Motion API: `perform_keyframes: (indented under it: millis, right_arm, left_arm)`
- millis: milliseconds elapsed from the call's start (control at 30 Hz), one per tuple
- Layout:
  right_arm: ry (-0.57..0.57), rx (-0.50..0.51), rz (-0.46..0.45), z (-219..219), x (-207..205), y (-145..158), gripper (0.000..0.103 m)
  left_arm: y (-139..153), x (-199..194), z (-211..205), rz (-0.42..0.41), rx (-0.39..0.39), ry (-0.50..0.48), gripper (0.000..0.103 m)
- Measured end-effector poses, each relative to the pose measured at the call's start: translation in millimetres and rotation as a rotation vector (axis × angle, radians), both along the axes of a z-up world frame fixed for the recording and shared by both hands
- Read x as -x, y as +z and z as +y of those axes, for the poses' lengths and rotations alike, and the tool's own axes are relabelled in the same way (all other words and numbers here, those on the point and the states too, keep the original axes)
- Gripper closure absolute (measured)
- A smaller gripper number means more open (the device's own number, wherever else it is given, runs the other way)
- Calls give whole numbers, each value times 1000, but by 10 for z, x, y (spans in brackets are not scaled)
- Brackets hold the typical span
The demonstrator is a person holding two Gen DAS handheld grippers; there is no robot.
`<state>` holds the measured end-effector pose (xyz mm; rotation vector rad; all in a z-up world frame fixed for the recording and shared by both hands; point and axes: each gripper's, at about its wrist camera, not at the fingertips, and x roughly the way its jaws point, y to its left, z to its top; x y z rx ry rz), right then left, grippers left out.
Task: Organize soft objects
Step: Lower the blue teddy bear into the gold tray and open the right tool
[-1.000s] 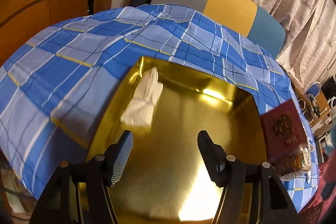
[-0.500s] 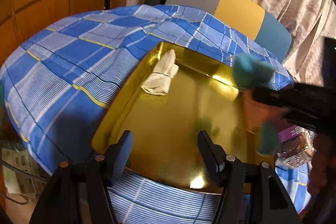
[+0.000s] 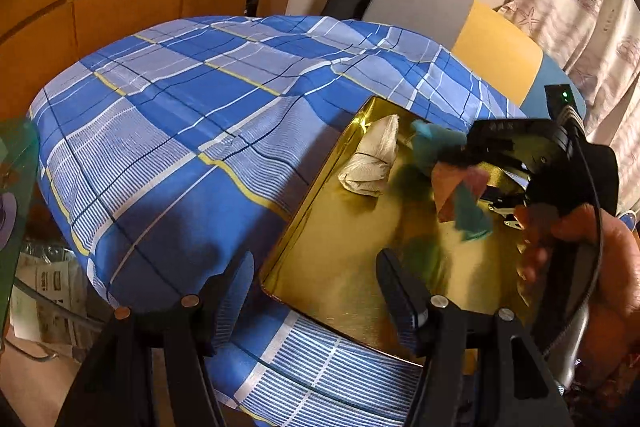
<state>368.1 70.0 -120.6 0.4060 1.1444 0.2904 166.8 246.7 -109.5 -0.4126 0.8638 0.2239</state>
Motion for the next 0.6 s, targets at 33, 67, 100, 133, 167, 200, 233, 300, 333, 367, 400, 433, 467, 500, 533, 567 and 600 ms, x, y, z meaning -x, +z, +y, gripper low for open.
perform_keyframes:
  millis: [33,67,100,133,167,200,233,300,333,367,400,433,467,500,533,567,600]
  right_arm:
    - [-2,10,-1,20,-12,1,47]
    - [0,22,-2,35,-9,11,46]
    - [6,26,-4,41,5,21,45]
    - [21,27,-12,44,34,46,45]
    - [27,34,-20,41,59,66,44]
    - [32,44,-28,32,93,93,44]
    - [40,49,-37,18,130,122,44]
    - [53,51,-50,-23,199,159,44]
    - [60,55,-59,-43,245,186,44]
    - [70,61,-66,-53,291,209,44]
    - [83,67,-75,-66,347,247,44]
    - [96,66,-86,-76,393,278,44]
    - [112,68,-101,-89,455,319,44]
    - [125,76,-117,-96,514,363,44]
    - [139,86,-139,-116,590,423,44]
    - [154,93,-161,-139,664,484,43]
    - [166,97,-183,-171,734,543,43]
  left_arm:
    - [-3,1,-4,0,0,-1,39]
    - [-6,4,-11,0,-1,-4,39]
    - [-6,7,-16,0,-1,-6,39]
    - [-6,9,-25,-1,2,-9,39]
    - [-6,10,-34,-4,9,-13,39]
    - [-3,12,-41,-8,12,-15,39]
    - [2,15,-53,-11,15,-19,39]
    - [16,16,-90,-17,21,-34,39]
    - [22,19,-103,-19,23,-38,39]
    - [28,22,-114,-22,24,-40,39]
    - [35,24,-124,-22,24,-41,39]
    - [43,28,-138,-24,26,-45,39]
    - [53,33,-151,-28,28,-50,39]
    - [67,39,-172,-34,28,-55,39]
    - [84,48,-199,-38,27,-60,39]
    - [100,59,-233,-44,28,-73,39]
    - [107,72,-253,-50,30,-82,39]
